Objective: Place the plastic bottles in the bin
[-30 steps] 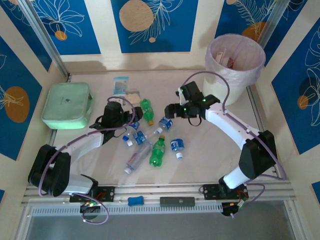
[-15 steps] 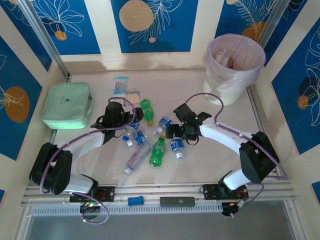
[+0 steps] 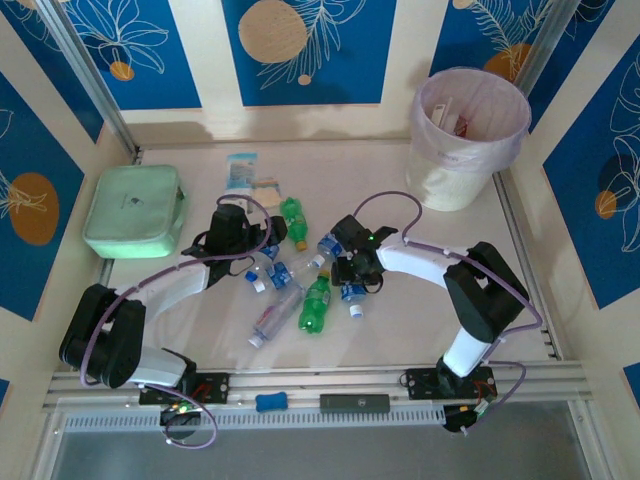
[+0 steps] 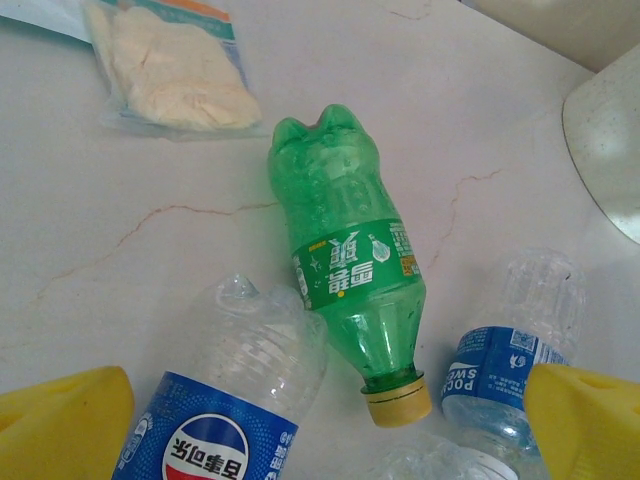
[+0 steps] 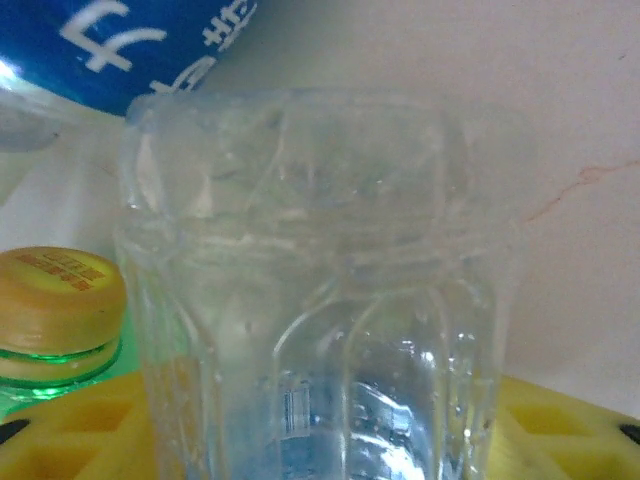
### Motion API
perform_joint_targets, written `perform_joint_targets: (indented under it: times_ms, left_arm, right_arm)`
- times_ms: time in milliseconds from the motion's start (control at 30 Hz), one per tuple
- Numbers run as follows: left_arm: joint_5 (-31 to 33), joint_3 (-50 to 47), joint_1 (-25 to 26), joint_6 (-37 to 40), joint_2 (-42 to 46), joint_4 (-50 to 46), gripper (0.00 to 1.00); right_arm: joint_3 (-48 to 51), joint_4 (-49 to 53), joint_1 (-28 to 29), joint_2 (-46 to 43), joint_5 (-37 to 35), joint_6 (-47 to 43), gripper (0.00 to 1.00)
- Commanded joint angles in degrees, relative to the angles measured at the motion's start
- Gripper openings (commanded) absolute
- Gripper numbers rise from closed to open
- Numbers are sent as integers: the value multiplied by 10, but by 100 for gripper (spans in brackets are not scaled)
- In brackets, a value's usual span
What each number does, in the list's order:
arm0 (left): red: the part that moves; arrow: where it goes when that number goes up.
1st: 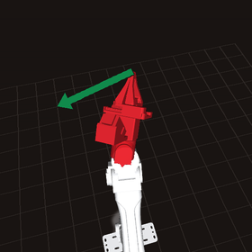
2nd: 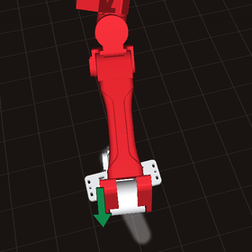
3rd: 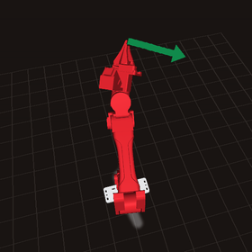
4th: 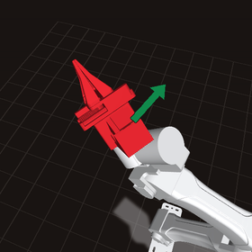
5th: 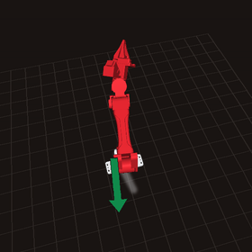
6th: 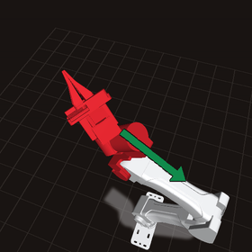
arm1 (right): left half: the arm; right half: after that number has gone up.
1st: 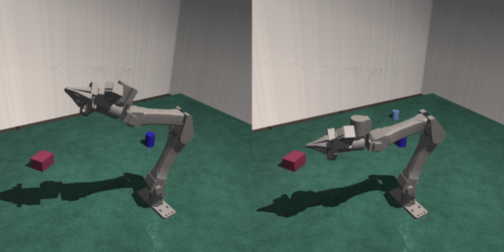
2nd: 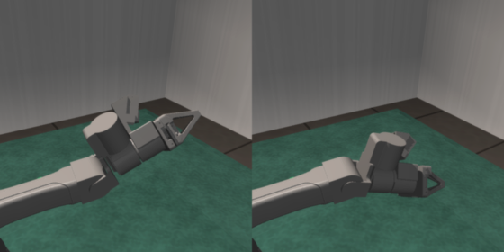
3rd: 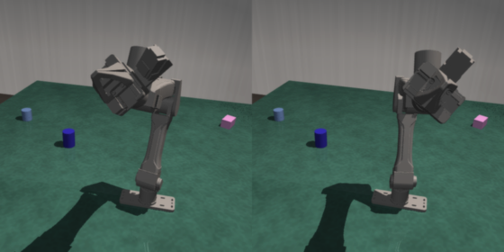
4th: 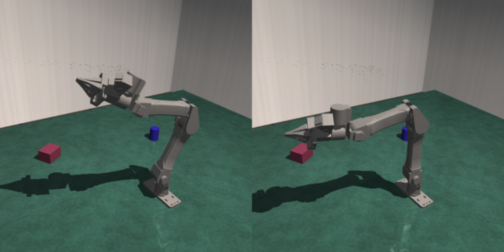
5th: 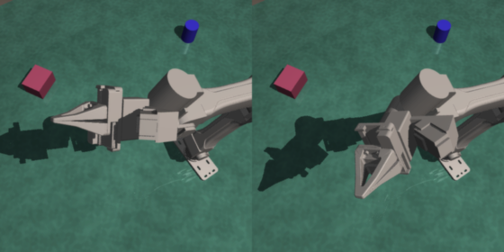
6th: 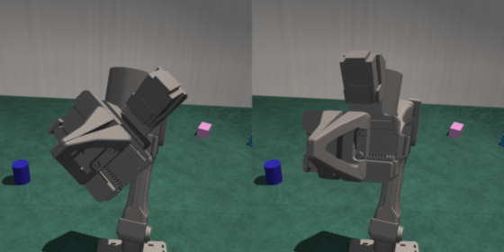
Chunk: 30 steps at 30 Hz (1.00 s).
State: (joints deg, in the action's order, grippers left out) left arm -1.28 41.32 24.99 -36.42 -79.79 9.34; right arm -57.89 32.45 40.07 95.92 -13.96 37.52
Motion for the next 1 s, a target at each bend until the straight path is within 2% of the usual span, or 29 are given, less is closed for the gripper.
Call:
perform_joint_targets:
  times_ms: [0,267,467,667,967]
  left_arm:
    - [-3,5,4,-7,7,-2,100]
    - [-1,8,3,-5,7,-3,100]
    - [21,9,1,7,18,-20,100]
    - [25,-10,-15,-16,27,-13,100]
    - [24,-58,-49,-62,53,9,100]
  right_arm:
    - [1,4,5,5,-6,-2,53]
    - [0,-5,1,-30,-3,-14,49]
    - [14,-77,-33,-107,62,-45,48]
    - [-27,-133,-93,-153,123,-90,47]
    - [-193,-165,-218,-135,169,-145,45]
